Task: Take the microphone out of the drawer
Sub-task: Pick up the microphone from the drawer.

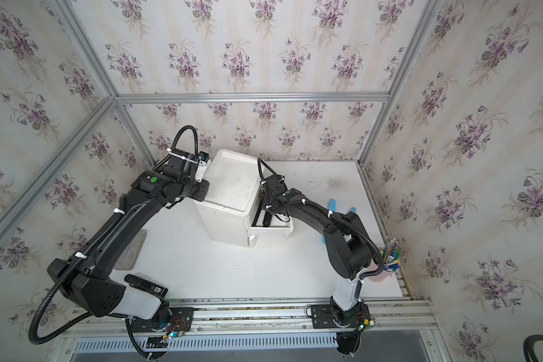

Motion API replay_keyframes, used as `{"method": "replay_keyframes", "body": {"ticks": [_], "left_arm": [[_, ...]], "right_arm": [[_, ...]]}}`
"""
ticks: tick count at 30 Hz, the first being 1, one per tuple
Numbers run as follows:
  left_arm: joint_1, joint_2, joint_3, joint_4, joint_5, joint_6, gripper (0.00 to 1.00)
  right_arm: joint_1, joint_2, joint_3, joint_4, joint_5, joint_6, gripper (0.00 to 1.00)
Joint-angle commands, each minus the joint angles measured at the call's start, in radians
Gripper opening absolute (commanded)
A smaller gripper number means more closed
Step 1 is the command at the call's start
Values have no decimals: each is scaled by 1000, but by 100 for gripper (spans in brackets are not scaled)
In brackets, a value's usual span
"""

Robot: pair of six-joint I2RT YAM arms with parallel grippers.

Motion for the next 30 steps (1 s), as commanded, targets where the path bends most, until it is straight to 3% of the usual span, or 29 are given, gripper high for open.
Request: {"method": "replay_keyframes", "body": {"ticks": [1, 7, 21, 30], "left_arm": [[-4, 3, -6, 7, 59, 98, 16], [-4, 3, -5, 10, 63, 98, 16], [-2, 2, -8, 11, 56, 101, 16], [0, 1, -9, 10, 51, 103, 16]], "right_arm": [[5, -22, 9, -143, -14, -154, 18], [5, -77, 41, -159, 25, -168, 12], [2, -202, 72, -172, 121, -215, 8], [-71, -302, 90, -211, 111, -267, 7]]}}
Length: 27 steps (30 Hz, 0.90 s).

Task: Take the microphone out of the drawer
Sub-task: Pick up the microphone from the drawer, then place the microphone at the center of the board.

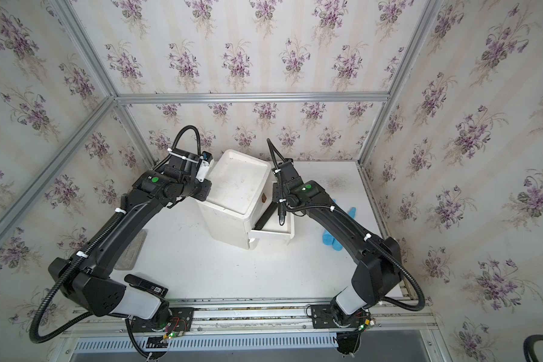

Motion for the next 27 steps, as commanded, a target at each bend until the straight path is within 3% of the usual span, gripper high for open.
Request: {"method": "replay_keyframes", "body": {"ticks": [1, 13, 27], "left_arm": [[-1, 0, -2, -22, 9, 69, 16], [0, 1, -1, -21, 9, 69, 16], [-1, -10, -1, -22, 13, 67, 16]], "right_arm": [[-31, -42, -2, -23, -4, -29, 7], [-300, -171, -203, 12, -155, -84, 6], [-398, -38, -432, 233, -279, -79, 4]]}}
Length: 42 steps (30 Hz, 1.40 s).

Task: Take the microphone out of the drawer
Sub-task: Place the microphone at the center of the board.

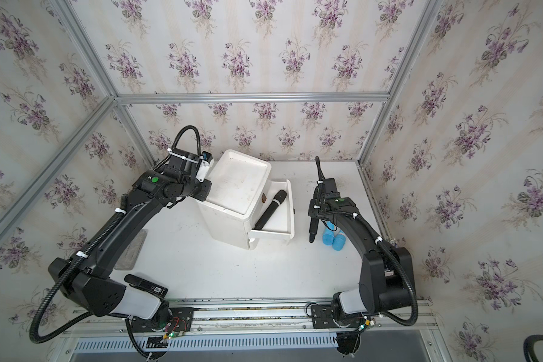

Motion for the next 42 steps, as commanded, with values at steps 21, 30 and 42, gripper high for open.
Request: {"method": "replay_keyframes", "body": {"ticks": [21, 30, 42], "left_arm": [[-2, -23, -5, -22, 19, 63, 17], [-2, -26, -2, -22, 29, 60, 17], [-3, -30, -2, -21, 21, 59, 17]], "right_arm": [[-147, 194, -130, 208, -8, 10, 6], [-189, 182, -158, 232, -25, 7, 11], [-191, 113, -149, 230, -49, -2, 47]]}}
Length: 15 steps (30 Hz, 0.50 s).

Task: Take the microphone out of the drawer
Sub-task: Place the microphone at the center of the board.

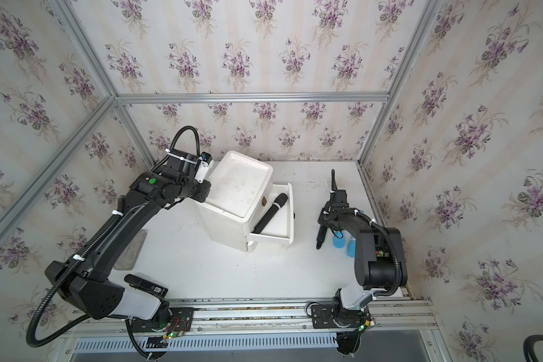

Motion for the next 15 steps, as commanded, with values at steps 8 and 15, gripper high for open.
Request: {"method": "replay_keyframes", "body": {"ticks": [8, 15], "left_arm": [[-2, -8, 0, -9, -4, 61, 17], [-2, -1, 0, -10, -9, 61, 18]], "right_arm": [[11, -125, 23, -41, -19, -31, 55], [47, -220, 139, -97, -84, -79, 92]]}}
